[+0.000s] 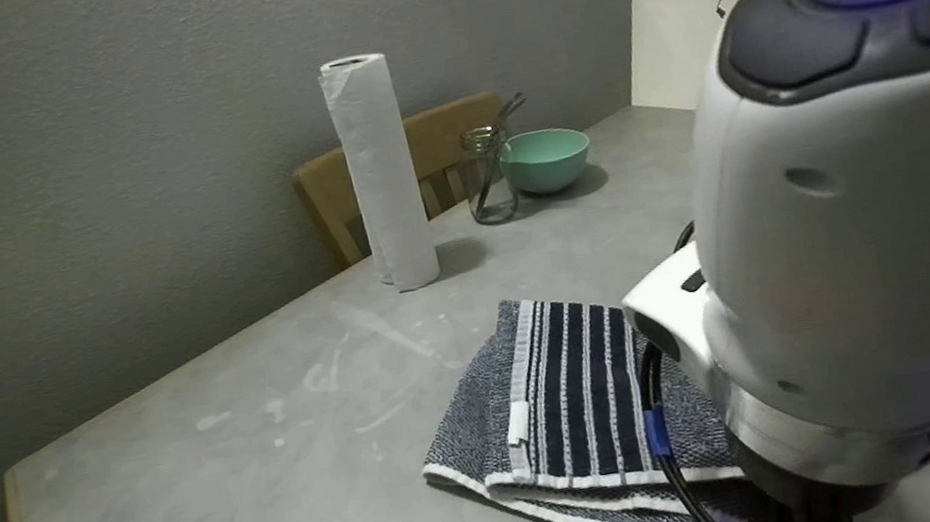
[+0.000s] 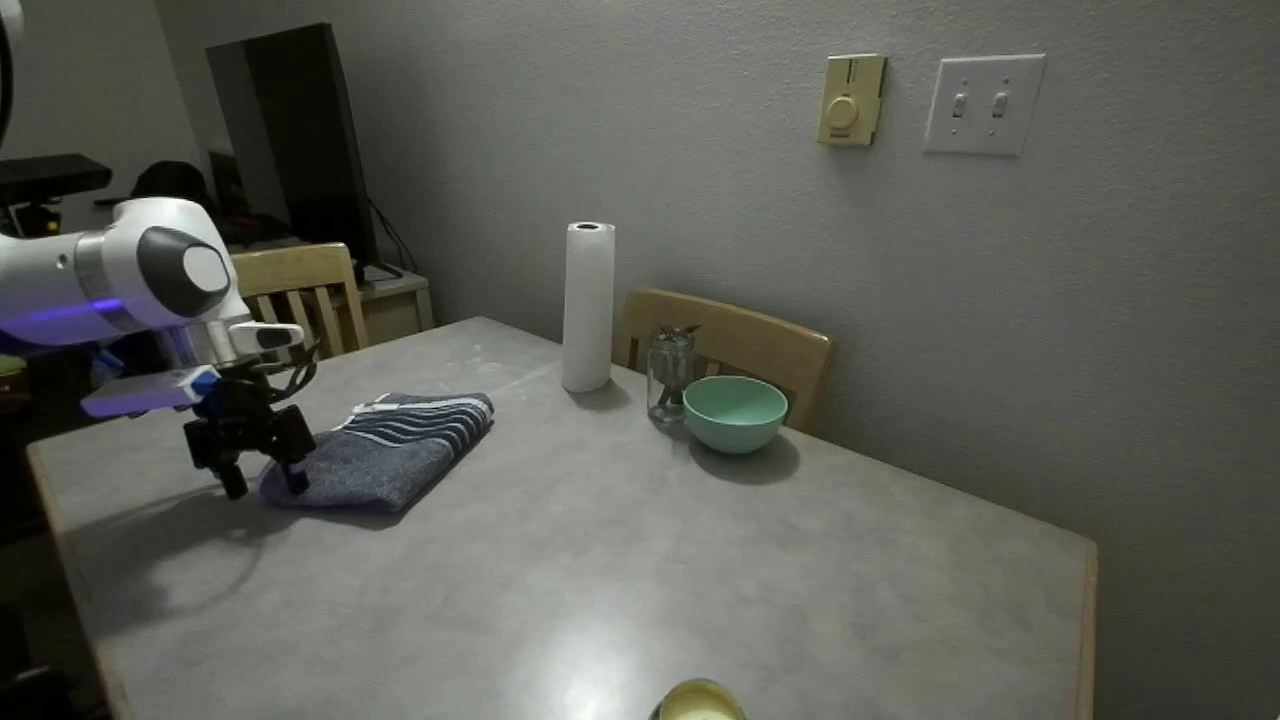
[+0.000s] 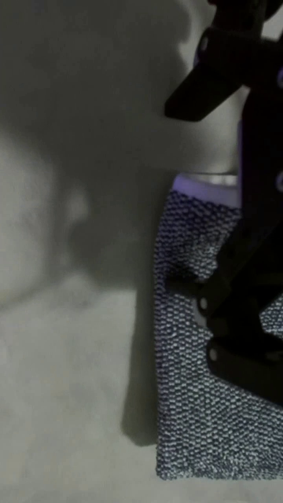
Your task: Unfold the towel
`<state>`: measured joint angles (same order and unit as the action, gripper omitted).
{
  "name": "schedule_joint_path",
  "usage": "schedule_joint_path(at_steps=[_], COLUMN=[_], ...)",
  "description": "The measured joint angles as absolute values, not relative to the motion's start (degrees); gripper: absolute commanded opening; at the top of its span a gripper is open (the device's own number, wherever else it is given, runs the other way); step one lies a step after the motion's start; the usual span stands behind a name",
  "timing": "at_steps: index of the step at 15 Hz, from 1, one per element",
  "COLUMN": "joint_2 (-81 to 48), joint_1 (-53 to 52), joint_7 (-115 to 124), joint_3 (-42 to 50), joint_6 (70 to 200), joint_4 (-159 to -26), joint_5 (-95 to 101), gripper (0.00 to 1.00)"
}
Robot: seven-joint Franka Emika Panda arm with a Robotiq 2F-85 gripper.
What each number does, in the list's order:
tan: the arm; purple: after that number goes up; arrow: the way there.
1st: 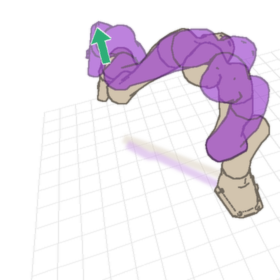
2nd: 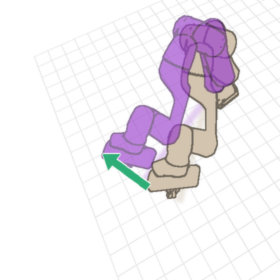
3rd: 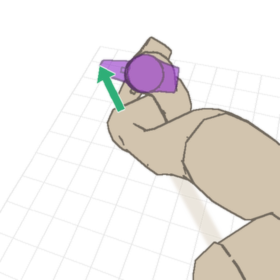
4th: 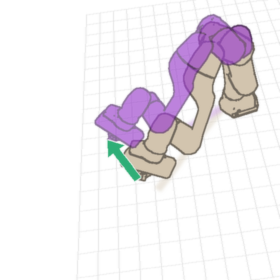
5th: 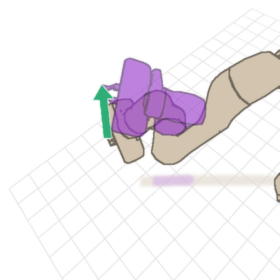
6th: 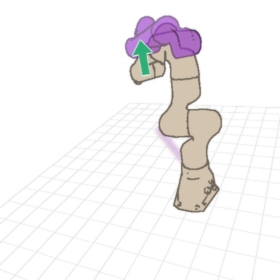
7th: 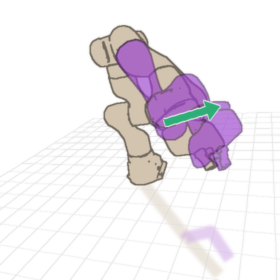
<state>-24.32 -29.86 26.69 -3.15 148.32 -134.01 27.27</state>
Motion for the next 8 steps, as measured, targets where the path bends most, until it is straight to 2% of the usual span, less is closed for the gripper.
schedule_joint_path(at_steps=[8], joint_2=[-24.8], joint_1=[-35.0], joint_7=[41.6], joint_3=[0.7], joint_6=[147.5], joint_4=[-131.1], joint_5=[43.1], gripper=[1.00])
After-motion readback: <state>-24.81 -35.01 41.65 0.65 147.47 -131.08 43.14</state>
